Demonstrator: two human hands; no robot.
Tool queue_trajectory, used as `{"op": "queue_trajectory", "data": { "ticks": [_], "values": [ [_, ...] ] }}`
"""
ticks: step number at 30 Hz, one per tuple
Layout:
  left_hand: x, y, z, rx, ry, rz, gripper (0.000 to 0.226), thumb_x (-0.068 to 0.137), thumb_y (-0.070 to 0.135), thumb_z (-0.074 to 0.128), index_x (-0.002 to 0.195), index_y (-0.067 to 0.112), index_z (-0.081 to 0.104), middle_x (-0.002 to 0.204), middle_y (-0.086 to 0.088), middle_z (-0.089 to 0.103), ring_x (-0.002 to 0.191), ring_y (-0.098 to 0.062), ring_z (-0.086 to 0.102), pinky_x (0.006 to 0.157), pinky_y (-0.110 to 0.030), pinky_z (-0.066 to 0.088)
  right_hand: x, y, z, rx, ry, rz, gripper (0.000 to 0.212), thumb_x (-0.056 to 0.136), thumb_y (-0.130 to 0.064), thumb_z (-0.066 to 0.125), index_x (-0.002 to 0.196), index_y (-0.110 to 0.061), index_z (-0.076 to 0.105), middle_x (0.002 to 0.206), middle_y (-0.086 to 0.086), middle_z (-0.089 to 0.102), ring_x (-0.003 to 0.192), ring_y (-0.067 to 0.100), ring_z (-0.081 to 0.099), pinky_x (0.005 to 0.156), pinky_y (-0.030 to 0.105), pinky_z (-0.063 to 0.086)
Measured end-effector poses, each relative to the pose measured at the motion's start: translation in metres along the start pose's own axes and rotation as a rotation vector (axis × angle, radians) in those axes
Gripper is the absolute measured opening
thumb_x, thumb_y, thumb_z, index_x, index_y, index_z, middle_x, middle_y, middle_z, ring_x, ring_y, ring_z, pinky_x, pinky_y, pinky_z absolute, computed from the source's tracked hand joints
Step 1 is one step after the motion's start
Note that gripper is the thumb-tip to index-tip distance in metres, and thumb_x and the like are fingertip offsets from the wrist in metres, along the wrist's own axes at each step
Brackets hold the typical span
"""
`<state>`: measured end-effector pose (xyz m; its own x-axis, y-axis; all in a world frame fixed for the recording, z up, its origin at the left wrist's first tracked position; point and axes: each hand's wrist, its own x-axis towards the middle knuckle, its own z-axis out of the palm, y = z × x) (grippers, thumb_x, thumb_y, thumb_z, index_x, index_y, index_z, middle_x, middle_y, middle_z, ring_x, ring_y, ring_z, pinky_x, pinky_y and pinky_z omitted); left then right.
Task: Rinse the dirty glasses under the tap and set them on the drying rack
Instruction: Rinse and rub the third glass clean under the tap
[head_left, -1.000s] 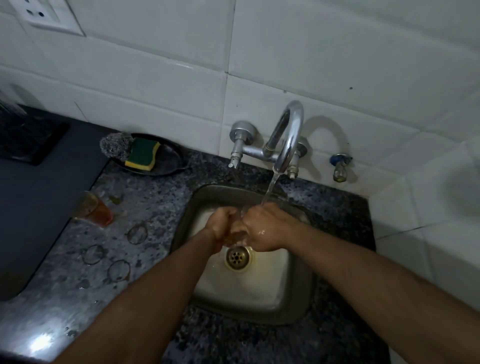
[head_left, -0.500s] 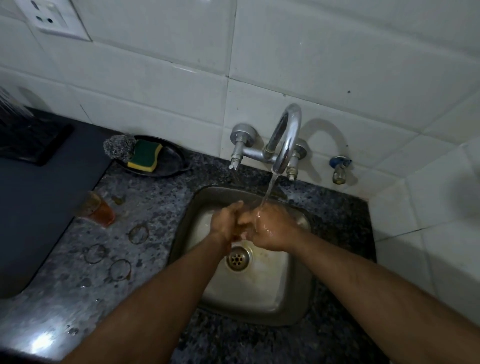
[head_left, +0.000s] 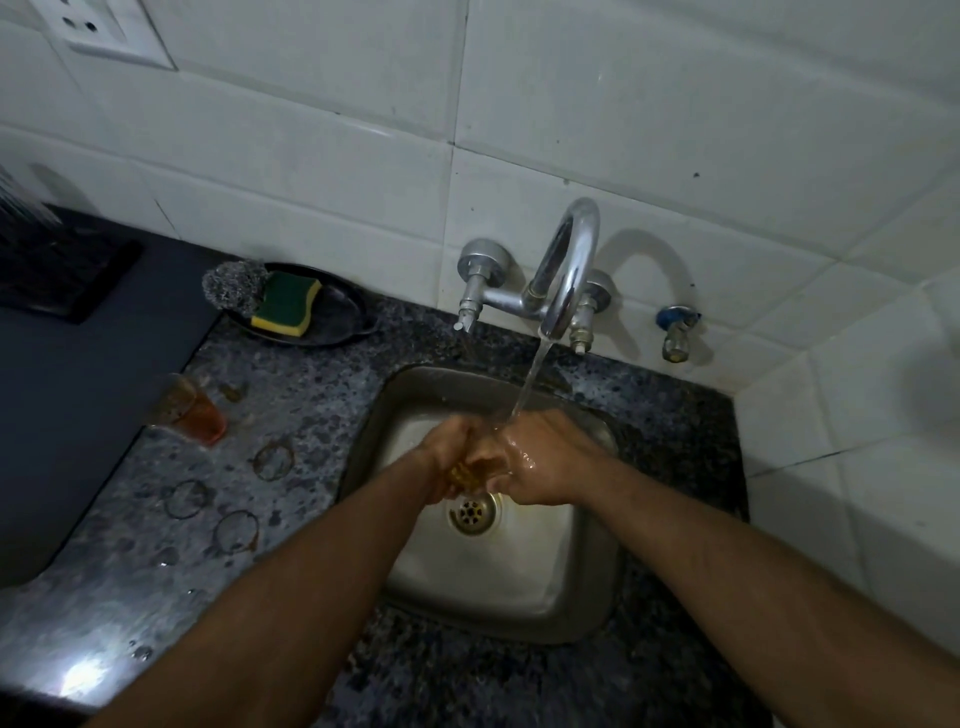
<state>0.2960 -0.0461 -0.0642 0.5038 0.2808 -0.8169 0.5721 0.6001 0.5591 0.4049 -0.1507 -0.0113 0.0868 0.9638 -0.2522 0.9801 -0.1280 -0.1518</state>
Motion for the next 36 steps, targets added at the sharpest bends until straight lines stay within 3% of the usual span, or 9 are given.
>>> {"op": "queue_trajectory", "data": {
  "ticks": [7,13,16,22,24,27,30,32,36],
  "values": [
    [-0.003,0.005,0.011,-0.183,-0.024,0.134,0.035,0.1,0.042,0.051,0.094,0.015,0.072,0.062,-0.001,0.062,0.043,-0.011,0.052,0.042,-0.021,0.038,0.0,0.003,0.022,0.8,0.379,0.393,0.021,0.076,-0.018,0.091,0.091,-0.028,0.081,0.092,-0.013,0.078,0.086,-0.001,0.073,0.081,0.029,0.063],
    [-0.005,-0.004,0.007,-0.159,-0.169,0.159,0.056,0.102,0.06,0.044,0.11,0.012,0.071,0.073,-0.01,0.067,0.051,-0.022,0.058,0.041,-0.022,0.04,0.003,-0.011,0.053,0.855,0.839,0.552,0.03,0.07,-0.011,0.093,0.091,-0.018,0.072,0.114,-0.012,0.06,0.104,0.002,0.061,0.082,0.012,0.05],
    [-0.005,-0.012,-0.004,-0.049,-0.108,0.199,0.061,0.096,0.065,0.052,0.107,0.009,0.073,0.075,-0.014,0.066,0.053,-0.023,0.058,0.045,-0.024,0.04,0.012,-0.013,0.065,1.175,0.861,0.746,0.027,0.074,-0.009,0.085,0.094,-0.018,0.069,0.122,-0.003,0.06,0.106,0.009,0.06,0.084,0.025,0.052],
    [-0.018,-0.015,-0.011,0.08,-0.026,0.283,0.04,0.095,0.037,0.063,0.107,0.0,0.073,0.077,-0.017,0.07,0.051,-0.024,0.061,0.046,-0.028,0.046,0.041,-0.024,0.078,2.121,0.665,1.051,0.012,0.096,-0.025,0.065,0.101,-0.014,0.069,0.09,0.013,0.071,0.074,0.023,0.07,0.07,0.037,0.055],
    [-0.02,-0.015,-0.008,0.18,0.042,0.402,0.036,0.086,0.027,0.069,0.121,0.016,0.073,0.076,-0.012,0.074,0.056,-0.022,0.067,0.052,-0.03,0.051,0.046,-0.032,0.074,2.336,0.55,1.113,0.036,0.101,-0.038,0.056,0.087,-0.008,0.07,0.073,0.013,0.07,0.065,0.026,0.067,0.064,0.035,0.052],
    [-0.021,-0.017,-0.007,0.214,0.15,0.496,0.063,0.083,0.017,0.079,0.143,0.021,0.059,0.068,-0.009,0.075,0.051,-0.017,0.066,0.052,-0.026,0.052,0.049,-0.04,0.065,2.438,0.427,1.074,0.063,0.103,-0.051,0.043,0.065,-0.008,0.067,0.054,0.01,0.059,0.042,0.025,0.053,0.042,0.024,0.038],
    [-0.023,-0.014,-0.003,0.146,0.165,0.569,0.042,0.093,0.018,0.075,0.134,0.015,0.068,0.064,-0.004,0.074,0.044,-0.013,0.061,0.044,-0.022,0.047,0.048,-0.04,0.059,2.449,0.398,1.012,0.071,0.101,-0.054,0.04,0.05,-0.012,0.064,0.048,0.007,0.051,0.03,0.023,0.042,0.033,0.015,0.028],
    [-0.021,-0.013,-0.001,0.187,0.237,0.627,0.022,0.102,0.026,0.062,0.115,0.015,0.077,0.054,-0.001,0.069,0.041,-0.015,0.059,0.042,-0.024,0.047,0.05,-0.041,0.057,2.408,0.414,1.067,0.061,0.101,-0.053,0.04,0.061,-0.012,0.062,0.049,0.008,0.051,0.03,0.023,0.043,0.034,0.015,0.031],
    [-0.005,-0.012,0.001,0.32,0.373,0.557,0.045,0.106,0.041,0.043,0.088,0.013,0.074,0.063,-0.008,0.071,0.053,-0.028,0.069,0.053,-0.045,0.061,0.05,-0.045,0.059,2.183,0.711,1.387,0.043,0.09,-0.042,0.075,0.114,-0.014,0.052,0.087,0.016,0.074,0.064,0.032,0.074,0.055,0.04,0.06]
  ]
}}
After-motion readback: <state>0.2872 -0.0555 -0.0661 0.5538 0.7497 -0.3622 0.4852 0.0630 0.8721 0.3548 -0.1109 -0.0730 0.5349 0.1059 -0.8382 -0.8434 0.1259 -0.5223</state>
